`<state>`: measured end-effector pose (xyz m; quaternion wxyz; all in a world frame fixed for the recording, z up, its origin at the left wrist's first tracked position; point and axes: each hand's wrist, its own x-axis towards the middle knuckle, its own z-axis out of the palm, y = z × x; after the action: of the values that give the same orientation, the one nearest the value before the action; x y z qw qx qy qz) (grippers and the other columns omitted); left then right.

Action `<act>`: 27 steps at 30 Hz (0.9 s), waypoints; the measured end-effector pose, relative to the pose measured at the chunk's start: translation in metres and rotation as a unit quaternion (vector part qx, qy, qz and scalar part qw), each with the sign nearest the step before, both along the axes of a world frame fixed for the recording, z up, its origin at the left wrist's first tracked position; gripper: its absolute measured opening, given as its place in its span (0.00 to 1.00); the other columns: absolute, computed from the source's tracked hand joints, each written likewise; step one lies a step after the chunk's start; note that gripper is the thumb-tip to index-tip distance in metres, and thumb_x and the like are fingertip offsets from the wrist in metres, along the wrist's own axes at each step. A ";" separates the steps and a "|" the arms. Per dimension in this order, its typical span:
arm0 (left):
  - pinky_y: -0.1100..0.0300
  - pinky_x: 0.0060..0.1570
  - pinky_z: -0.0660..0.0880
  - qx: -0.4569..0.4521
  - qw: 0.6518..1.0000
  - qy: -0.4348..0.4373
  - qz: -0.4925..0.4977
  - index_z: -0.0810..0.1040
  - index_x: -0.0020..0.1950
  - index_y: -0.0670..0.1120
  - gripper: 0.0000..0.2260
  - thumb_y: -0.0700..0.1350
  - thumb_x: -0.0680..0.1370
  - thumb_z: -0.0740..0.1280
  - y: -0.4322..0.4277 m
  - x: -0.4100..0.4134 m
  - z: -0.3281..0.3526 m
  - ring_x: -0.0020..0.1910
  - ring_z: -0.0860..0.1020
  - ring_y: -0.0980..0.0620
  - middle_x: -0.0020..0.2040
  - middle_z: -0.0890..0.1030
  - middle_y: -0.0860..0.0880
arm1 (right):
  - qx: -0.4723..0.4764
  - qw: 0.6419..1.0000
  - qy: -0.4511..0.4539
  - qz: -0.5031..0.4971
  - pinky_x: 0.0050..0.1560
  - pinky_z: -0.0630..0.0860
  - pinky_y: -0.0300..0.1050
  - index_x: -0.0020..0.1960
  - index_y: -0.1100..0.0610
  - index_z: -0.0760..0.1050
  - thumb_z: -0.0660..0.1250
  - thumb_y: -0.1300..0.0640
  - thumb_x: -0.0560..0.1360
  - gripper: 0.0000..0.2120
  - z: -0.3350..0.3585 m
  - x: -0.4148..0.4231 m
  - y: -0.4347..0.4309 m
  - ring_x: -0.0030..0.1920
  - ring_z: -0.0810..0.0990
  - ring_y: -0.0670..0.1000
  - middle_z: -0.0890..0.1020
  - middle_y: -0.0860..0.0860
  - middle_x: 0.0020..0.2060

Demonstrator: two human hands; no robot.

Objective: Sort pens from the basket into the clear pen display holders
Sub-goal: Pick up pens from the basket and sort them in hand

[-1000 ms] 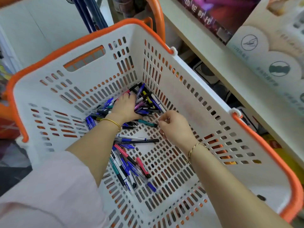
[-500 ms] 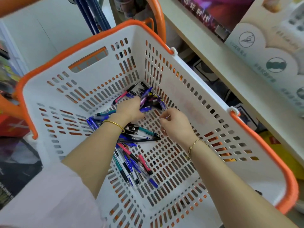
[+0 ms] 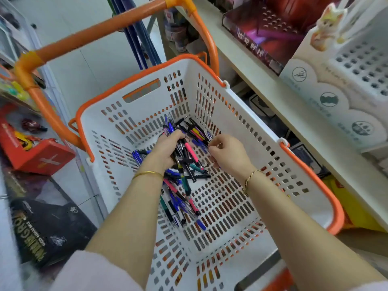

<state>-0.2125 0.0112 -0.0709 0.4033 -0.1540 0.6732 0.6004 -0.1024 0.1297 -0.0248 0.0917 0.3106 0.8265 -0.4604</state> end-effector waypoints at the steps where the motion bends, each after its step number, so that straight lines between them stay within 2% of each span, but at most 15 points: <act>1: 0.48 0.44 0.80 0.019 0.999 -0.019 0.023 0.72 0.45 0.42 0.04 0.40 0.78 0.63 0.000 0.007 0.006 0.35 0.80 0.47 0.34 0.80 0.44 | 0.001 1.000 0.006 0.002 0.38 0.79 0.46 0.50 0.57 0.74 0.58 0.63 0.78 0.07 0.006 0.001 0.000 0.34 0.79 0.50 0.80 0.53 0.39; 4: 0.57 0.33 0.78 0.069 0.995 -0.030 0.058 0.74 0.43 0.42 0.05 0.41 0.78 0.63 0.008 0.023 0.025 0.30 0.79 0.51 0.34 0.79 0.46 | 0.004 0.999 0.032 -0.001 0.38 0.80 0.45 0.53 0.59 0.75 0.58 0.63 0.79 0.08 0.028 0.004 0.002 0.35 0.80 0.50 0.80 0.52 0.38; 7: 0.59 0.31 0.74 0.098 0.993 -0.022 0.066 0.74 0.40 0.44 0.08 0.42 0.78 0.62 0.021 0.032 0.043 0.27 0.77 0.52 0.32 0.77 0.48 | 0.011 0.998 0.059 -0.005 0.38 0.79 0.45 0.52 0.61 0.76 0.57 0.63 0.80 0.09 0.049 0.012 0.010 0.36 0.81 0.52 0.82 0.55 0.38; 10: 0.61 0.29 0.74 0.090 0.993 -0.020 0.071 0.74 0.40 0.44 0.07 0.42 0.78 0.62 0.029 0.035 0.056 0.27 0.77 0.53 0.33 0.77 0.49 | 0.029 0.998 0.053 0.005 0.47 0.80 0.51 0.55 0.59 0.76 0.55 0.65 0.80 0.12 0.057 0.024 0.019 0.43 0.80 0.53 0.80 0.54 0.47; 13: 0.62 0.25 0.75 0.062 0.996 0.003 0.069 0.74 0.42 0.43 0.05 0.41 0.78 0.62 0.031 0.039 0.060 0.25 0.77 0.53 0.30 0.77 0.49 | 0.033 0.999 0.030 0.009 0.47 0.80 0.47 0.56 0.56 0.76 0.53 0.67 0.79 0.15 0.053 0.034 0.027 0.40 0.76 0.48 0.77 0.52 0.51; 15: 0.58 0.30 0.78 0.038 0.995 0.035 0.081 0.73 0.49 0.42 0.03 0.39 0.76 0.64 0.030 0.041 0.059 0.31 0.79 0.50 0.35 0.78 0.46 | 0.037 0.999 0.021 0.018 0.47 0.79 0.47 0.56 0.55 0.76 0.53 0.68 0.79 0.16 0.047 0.036 0.027 0.41 0.76 0.48 0.76 0.50 0.49; 18: 0.46 0.46 0.80 -0.015 0.993 0.102 0.061 0.70 0.59 0.40 0.17 0.42 0.72 0.68 0.027 0.044 0.053 0.46 0.79 0.42 0.50 0.77 0.39 | 0.030 0.999 0.002 0.034 0.52 0.79 0.50 0.57 0.56 0.76 0.54 0.69 0.78 0.17 0.037 0.032 0.019 0.50 0.78 0.53 0.77 0.53 0.51; 22: 0.45 0.64 0.71 -0.085 0.981 0.176 0.006 0.63 0.71 0.42 0.30 0.46 0.73 0.72 0.021 0.052 0.048 0.63 0.73 0.44 0.65 0.73 0.44 | 0.024 0.998 -0.028 0.045 0.52 0.79 0.50 0.60 0.57 0.74 0.55 0.67 0.78 0.15 0.019 0.028 0.007 0.49 0.78 0.54 0.76 0.52 0.48; 24: 0.44 0.68 0.67 -0.087 0.978 0.189 0.009 0.58 0.75 0.43 0.35 0.47 0.74 0.72 0.019 0.053 0.041 0.69 0.68 0.44 0.72 0.68 0.44 | 0.022 0.997 -0.041 0.055 0.52 0.79 0.50 0.59 0.57 0.74 0.55 0.67 0.78 0.15 0.012 0.027 0.002 0.48 0.78 0.53 0.77 0.52 0.49; 27: 0.45 0.69 0.66 -0.103 0.971 0.217 0.011 0.56 0.77 0.43 0.36 0.46 0.75 0.72 0.016 0.057 0.036 0.71 0.66 0.44 0.74 0.65 0.43 | 0.013 0.997 -0.058 0.056 0.52 0.79 0.50 0.59 0.57 0.75 0.55 0.67 0.78 0.15 0.007 0.026 -0.002 0.47 0.77 0.53 0.77 0.53 0.50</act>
<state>-0.1558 0.0268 -0.0349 0.2232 -0.0679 0.8010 0.5513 -0.0765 0.1276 -0.0177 0.1606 0.2913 0.8417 -0.4253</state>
